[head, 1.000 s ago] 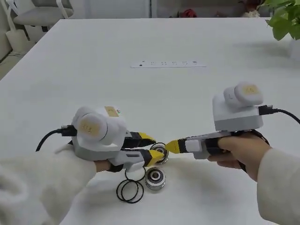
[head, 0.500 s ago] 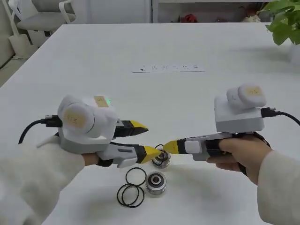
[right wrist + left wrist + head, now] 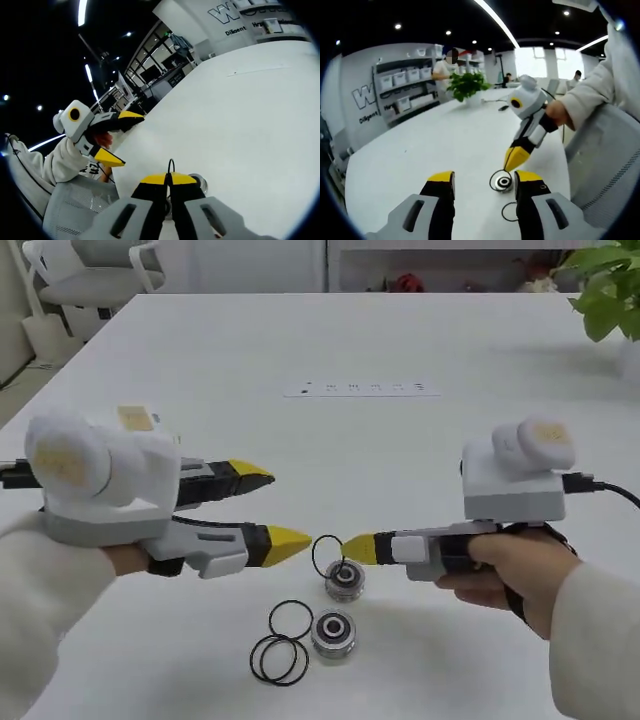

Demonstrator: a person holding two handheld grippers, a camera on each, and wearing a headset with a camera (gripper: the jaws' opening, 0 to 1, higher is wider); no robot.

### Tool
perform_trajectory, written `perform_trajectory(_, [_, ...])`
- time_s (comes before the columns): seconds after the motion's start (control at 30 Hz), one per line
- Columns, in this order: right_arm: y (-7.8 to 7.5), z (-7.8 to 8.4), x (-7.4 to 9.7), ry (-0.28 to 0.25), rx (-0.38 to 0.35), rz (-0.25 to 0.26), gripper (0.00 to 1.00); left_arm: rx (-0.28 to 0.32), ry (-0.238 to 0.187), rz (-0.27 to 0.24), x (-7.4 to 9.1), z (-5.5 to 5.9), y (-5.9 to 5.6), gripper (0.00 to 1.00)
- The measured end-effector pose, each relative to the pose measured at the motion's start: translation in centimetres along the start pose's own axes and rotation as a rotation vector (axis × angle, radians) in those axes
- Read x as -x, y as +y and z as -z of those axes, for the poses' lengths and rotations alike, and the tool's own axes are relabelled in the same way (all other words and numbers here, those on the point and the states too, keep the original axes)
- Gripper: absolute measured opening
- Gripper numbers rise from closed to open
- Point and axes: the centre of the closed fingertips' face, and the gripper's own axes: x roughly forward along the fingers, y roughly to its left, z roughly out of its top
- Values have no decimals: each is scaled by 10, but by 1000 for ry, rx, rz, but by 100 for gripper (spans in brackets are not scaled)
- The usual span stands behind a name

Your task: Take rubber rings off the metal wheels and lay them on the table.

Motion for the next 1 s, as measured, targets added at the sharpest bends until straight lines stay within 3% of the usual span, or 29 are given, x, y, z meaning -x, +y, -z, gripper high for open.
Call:
perform_trajectory(0.27, [15, 5, -10, 28, 19, -39, 0, 59, 21, -55, 24, 18, 8, 55])
perform_trajectory(0.5, [32, 14, -18, 63, 36, -80, 0, 91, 18, -71, 36, 24, 7, 57])
perform_trajectory(0.7, [40, 27, -26, 112, 56, -97, 0, 90, 38, -70, 40, 30, 3, 57])
perform_trajectory(1.0, [51, 35, -36, 127, 26, -133, 0, 106, 50, -63, 46, 38, -3, 57])
